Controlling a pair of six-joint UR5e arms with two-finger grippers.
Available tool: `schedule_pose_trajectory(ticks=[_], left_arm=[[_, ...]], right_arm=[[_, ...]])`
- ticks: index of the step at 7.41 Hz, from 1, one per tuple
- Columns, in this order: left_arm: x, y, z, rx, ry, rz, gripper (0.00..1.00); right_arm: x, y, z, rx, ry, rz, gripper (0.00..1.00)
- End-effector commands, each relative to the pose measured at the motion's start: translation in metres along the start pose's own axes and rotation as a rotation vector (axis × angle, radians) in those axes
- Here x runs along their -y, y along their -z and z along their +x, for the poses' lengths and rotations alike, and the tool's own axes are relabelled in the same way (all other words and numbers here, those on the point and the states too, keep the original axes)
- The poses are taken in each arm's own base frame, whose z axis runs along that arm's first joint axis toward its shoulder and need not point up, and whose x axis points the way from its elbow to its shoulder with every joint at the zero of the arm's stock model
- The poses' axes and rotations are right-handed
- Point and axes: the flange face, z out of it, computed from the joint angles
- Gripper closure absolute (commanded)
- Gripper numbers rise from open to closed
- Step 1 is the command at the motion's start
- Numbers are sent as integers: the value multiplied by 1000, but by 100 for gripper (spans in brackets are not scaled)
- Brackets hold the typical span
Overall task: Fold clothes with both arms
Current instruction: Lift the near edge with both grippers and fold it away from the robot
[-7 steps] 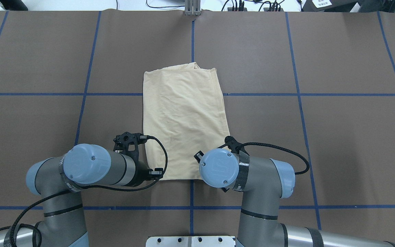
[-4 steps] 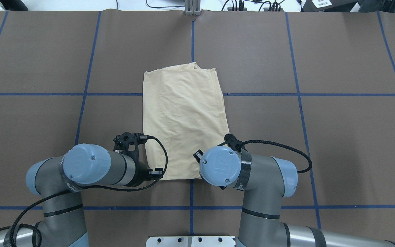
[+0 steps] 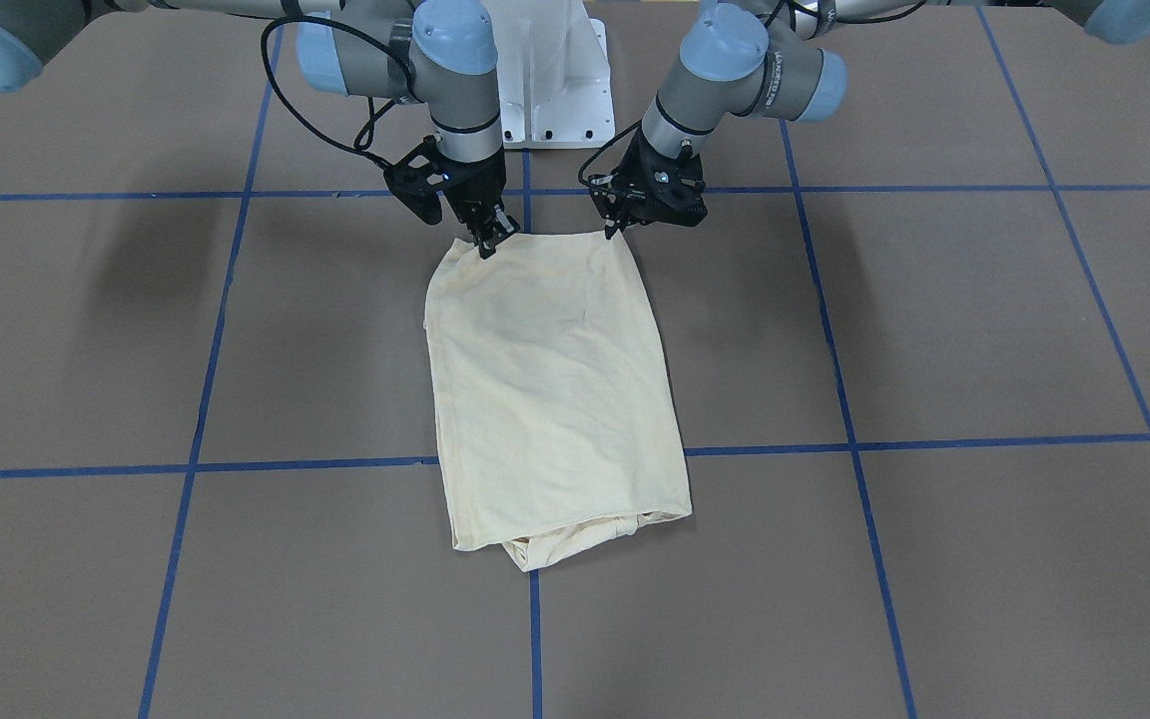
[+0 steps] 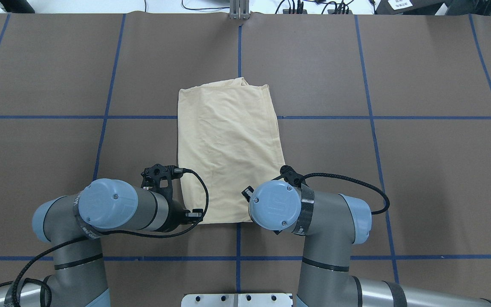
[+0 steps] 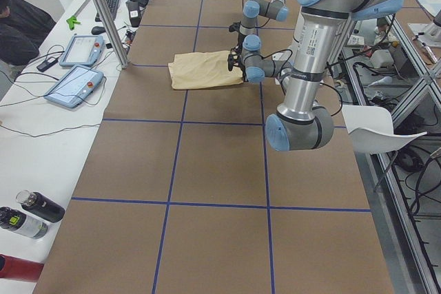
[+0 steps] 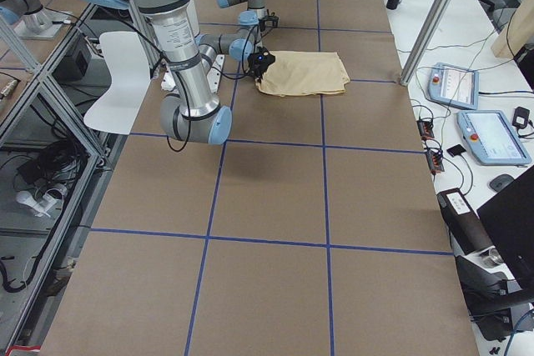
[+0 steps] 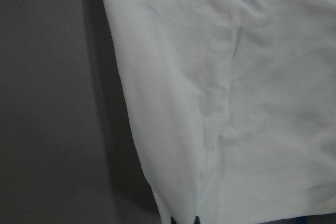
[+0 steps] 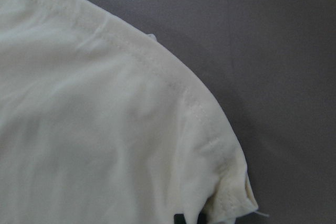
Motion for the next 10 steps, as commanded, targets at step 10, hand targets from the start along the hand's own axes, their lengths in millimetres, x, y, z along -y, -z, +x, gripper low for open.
schedule_pose_trajectory(ticks=[10], left_arm=[[32, 111, 57, -9, -9, -61, 100]], right_arm=[[29, 120, -24, 115, 12, -6, 100]])
